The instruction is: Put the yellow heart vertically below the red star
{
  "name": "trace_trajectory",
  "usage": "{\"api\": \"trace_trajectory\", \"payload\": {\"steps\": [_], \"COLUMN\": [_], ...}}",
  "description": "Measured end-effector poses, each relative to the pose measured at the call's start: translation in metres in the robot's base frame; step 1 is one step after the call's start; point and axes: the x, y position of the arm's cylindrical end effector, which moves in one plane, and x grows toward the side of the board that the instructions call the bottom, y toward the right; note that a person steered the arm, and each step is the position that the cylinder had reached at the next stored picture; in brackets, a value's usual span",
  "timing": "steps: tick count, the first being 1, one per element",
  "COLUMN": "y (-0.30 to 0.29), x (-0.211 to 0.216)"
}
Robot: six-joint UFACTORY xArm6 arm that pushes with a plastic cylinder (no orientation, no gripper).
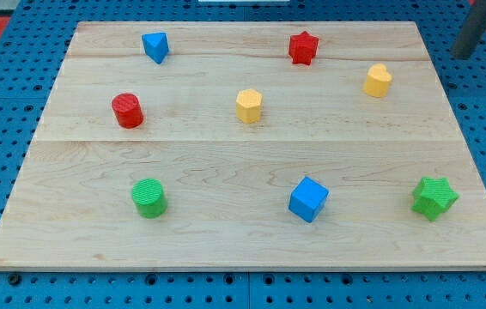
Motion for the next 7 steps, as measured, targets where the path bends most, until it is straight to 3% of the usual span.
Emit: {"api": "trace_trajectory", "payload": {"steps": [2,4,5,6,7], "y": [-0.072,-0.11,-0.142,-0.152,-0.114], "x": [-0.002,0.078,0.074,0.064,0.06]}}
